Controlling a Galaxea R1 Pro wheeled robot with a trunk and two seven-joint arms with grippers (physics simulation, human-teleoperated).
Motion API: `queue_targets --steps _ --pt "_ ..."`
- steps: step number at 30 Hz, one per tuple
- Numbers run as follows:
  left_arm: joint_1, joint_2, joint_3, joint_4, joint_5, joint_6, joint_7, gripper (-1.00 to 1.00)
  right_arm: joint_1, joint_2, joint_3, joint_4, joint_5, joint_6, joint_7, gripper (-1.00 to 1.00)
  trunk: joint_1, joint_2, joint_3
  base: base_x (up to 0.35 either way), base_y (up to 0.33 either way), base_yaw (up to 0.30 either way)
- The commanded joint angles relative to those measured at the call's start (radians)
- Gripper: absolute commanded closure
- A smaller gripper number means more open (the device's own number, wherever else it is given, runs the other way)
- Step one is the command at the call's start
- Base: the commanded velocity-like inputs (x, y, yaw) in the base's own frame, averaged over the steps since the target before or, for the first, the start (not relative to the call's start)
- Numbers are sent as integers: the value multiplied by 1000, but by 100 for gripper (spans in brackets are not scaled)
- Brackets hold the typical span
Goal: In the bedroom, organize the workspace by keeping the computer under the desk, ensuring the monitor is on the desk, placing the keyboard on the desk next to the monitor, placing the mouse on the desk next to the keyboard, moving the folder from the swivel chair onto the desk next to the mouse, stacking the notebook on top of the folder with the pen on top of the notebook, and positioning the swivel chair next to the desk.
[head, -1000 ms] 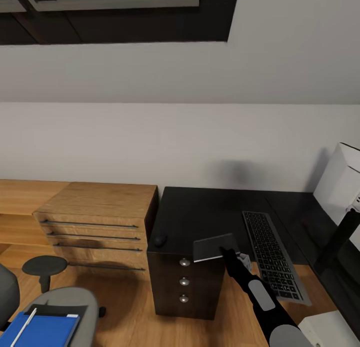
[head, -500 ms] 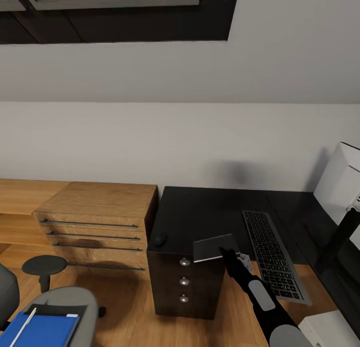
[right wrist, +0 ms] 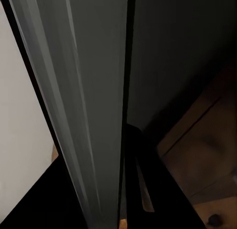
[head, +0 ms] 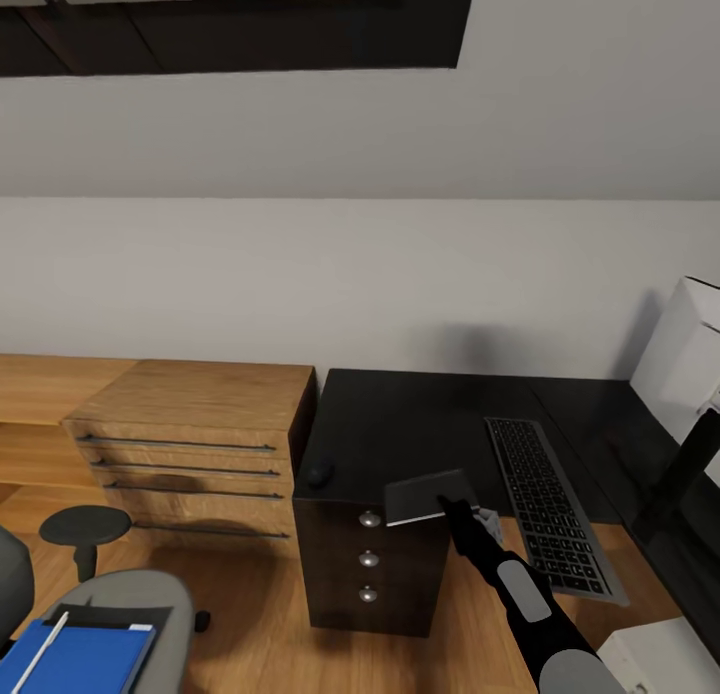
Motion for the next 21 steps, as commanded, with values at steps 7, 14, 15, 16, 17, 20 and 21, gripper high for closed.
queue_targets --steps 7,14,15,16,17,20,21 --pt "1 0 6 -2 -10 -1 6 -100 -1 1 -10 -1 -9 65 2 100 8 -15 -7 0 0 0" --pt "1 0 7 -2 -10 -1 6 -100 -1 0 -10 -1 -39 81 1 100 8 -15 -7 0 0 0" --pt "1 0 7 -2 -10 -1 6 -100 -1 0 -10 -1 -53 82 1 100 8 -15 -7 0 0 0" --pt "1 0 7 -2 -10 -1 6 -100 -1 -1 -10 -1 -69 83 1 100 8 -15 -7 0 0 0" --pt "1 0 8 -2 -10 -1 6 -100 -1 -2 -10 0 -105 84 1 100 8 -15 -7 0 0 0" --pt "1 0 8 -2 -10 -1 6 -100 -1 -4 -10 1 -160 89 0 100 8 -15 -7 0 0 0" --pt "1 0 8 -2 -10 -1 6 -100 -1 -4 -9 1 -176 92 0 100 8 -15 -7 0 0 0"
